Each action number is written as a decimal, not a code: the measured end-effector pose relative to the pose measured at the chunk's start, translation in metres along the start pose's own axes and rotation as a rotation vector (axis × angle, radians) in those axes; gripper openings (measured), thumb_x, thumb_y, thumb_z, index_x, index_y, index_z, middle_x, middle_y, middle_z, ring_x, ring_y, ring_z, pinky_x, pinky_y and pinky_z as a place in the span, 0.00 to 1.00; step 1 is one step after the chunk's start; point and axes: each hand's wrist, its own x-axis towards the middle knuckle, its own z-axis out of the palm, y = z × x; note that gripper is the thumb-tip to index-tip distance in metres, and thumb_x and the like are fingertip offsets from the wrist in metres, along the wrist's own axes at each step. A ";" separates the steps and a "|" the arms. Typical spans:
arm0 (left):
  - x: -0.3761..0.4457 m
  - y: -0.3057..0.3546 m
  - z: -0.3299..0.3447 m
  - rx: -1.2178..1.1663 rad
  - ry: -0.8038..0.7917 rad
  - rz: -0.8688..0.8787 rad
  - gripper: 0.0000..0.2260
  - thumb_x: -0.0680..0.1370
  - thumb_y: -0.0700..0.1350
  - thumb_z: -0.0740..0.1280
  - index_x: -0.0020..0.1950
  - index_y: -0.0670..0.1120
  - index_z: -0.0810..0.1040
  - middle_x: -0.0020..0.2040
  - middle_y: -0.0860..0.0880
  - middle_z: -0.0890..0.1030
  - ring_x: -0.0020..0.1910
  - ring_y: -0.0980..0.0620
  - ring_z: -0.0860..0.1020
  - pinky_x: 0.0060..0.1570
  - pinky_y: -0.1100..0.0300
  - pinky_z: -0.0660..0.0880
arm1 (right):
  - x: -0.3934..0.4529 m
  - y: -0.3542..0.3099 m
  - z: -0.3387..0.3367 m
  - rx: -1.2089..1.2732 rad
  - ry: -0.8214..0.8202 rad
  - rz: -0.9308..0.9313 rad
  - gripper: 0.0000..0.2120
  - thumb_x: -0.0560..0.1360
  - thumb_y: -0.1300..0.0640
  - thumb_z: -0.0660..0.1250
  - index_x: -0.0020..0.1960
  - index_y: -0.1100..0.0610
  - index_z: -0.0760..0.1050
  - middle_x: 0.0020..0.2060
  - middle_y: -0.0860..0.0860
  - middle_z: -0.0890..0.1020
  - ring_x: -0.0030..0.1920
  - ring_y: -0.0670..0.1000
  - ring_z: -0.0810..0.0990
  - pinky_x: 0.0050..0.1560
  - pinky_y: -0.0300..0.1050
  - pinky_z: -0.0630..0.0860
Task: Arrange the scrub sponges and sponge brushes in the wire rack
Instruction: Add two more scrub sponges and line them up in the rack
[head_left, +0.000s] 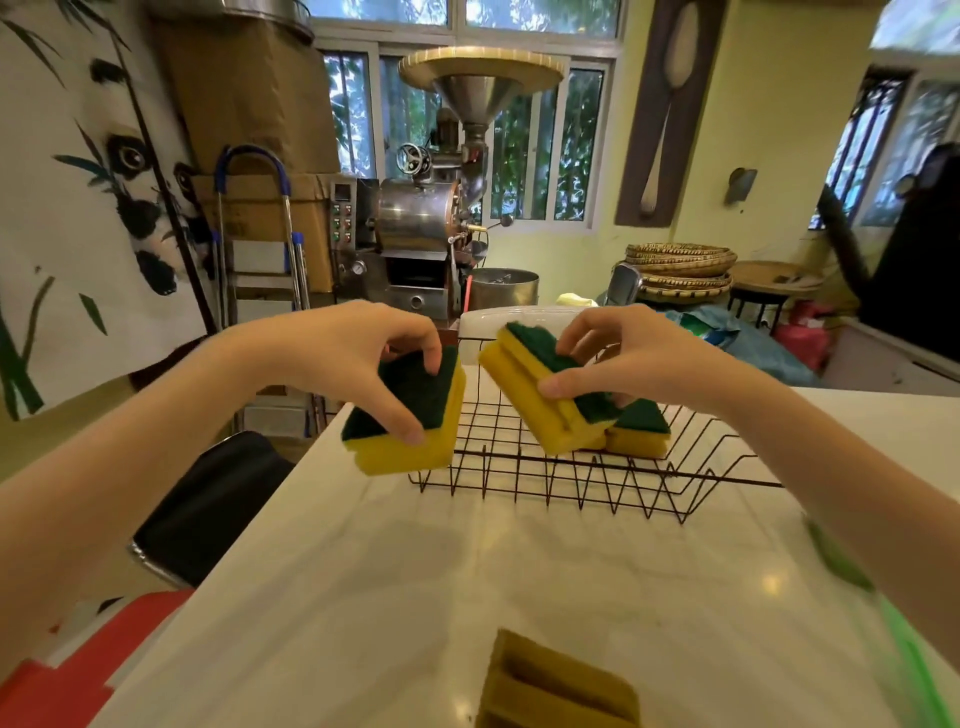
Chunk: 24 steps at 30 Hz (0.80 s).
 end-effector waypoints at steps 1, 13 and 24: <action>0.010 -0.001 0.000 0.005 0.015 -0.001 0.22 0.60 0.56 0.75 0.49 0.59 0.70 0.60 0.54 0.71 0.58 0.51 0.71 0.55 0.55 0.76 | 0.006 0.003 -0.002 -0.010 0.023 0.026 0.16 0.64 0.47 0.73 0.49 0.51 0.74 0.46 0.49 0.78 0.49 0.51 0.78 0.43 0.47 0.82; 0.132 -0.046 0.025 0.048 0.009 -0.053 0.25 0.61 0.50 0.76 0.52 0.55 0.68 0.60 0.50 0.70 0.56 0.49 0.70 0.49 0.57 0.73 | 0.079 0.034 0.013 0.092 0.153 0.212 0.20 0.66 0.47 0.73 0.50 0.57 0.71 0.44 0.51 0.74 0.47 0.53 0.76 0.35 0.46 0.81; 0.172 -0.070 0.050 0.058 -0.143 -0.089 0.25 0.63 0.50 0.76 0.55 0.52 0.68 0.53 0.50 0.71 0.50 0.50 0.70 0.46 0.58 0.71 | 0.135 0.041 0.042 -0.050 0.074 0.300 0.26 0.67 0.46 0.72 0.56 0.61 0.69 0.47 0.57 0.75 0.49 0.56 0.78 0.33 0.46 0.79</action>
